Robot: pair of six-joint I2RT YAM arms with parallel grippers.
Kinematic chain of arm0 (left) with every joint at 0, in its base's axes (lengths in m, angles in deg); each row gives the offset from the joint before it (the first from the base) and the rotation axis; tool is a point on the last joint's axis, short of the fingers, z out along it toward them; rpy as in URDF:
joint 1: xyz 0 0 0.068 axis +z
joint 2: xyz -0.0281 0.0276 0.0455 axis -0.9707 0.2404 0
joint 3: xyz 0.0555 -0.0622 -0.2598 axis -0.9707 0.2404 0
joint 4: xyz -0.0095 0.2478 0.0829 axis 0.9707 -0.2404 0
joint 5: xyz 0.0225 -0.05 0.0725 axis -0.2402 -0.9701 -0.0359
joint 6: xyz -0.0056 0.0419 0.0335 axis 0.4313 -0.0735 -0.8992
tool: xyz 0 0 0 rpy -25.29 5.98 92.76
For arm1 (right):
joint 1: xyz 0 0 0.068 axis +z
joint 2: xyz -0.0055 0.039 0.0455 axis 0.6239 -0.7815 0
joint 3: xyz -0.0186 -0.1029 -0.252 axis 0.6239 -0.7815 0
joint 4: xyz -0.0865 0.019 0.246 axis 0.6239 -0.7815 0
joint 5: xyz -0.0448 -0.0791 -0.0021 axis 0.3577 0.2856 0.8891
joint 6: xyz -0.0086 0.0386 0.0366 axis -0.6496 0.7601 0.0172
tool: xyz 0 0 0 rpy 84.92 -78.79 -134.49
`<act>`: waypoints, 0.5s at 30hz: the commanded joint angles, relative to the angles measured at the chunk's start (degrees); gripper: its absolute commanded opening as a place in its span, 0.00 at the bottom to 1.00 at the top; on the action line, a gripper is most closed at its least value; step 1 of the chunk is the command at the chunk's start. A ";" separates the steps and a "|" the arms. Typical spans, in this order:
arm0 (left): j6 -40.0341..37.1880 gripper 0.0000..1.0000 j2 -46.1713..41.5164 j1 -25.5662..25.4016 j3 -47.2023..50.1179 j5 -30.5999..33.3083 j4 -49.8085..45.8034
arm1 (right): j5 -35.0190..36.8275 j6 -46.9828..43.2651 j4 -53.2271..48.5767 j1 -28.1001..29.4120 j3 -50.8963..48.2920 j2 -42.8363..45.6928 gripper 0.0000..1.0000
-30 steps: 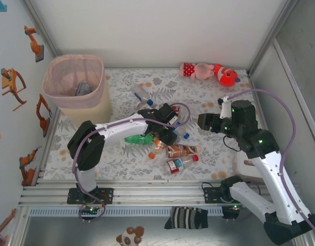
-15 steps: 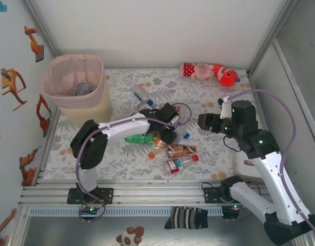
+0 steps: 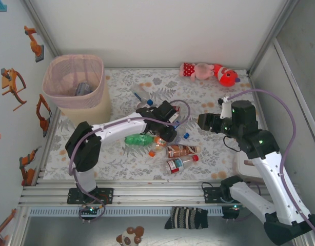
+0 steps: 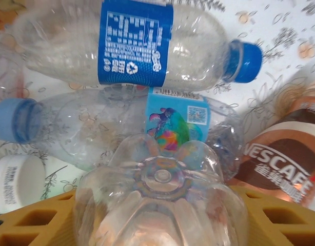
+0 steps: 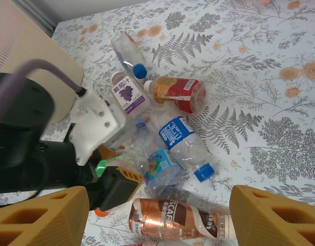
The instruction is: Put the plastic bottles in the bin
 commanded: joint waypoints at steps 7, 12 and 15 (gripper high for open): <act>1.77 0.54 -12.57 2.04 -0.62 -1.89 1.63 | 1.22 -0.78 -1.08 0.12 0.56 -0.21 0.72; 6.51 0.53 -21.06 6.83 3.77 -6.35 8.52 | 1.47 -0.98 -1.22 0.12 0.69 0.02 0.72; 9.28 0.53 -26.25 10.60 6.84 -8.83 13.36 | 1.97 -1.02 -0.98 0.16 0.69 0.05 0.72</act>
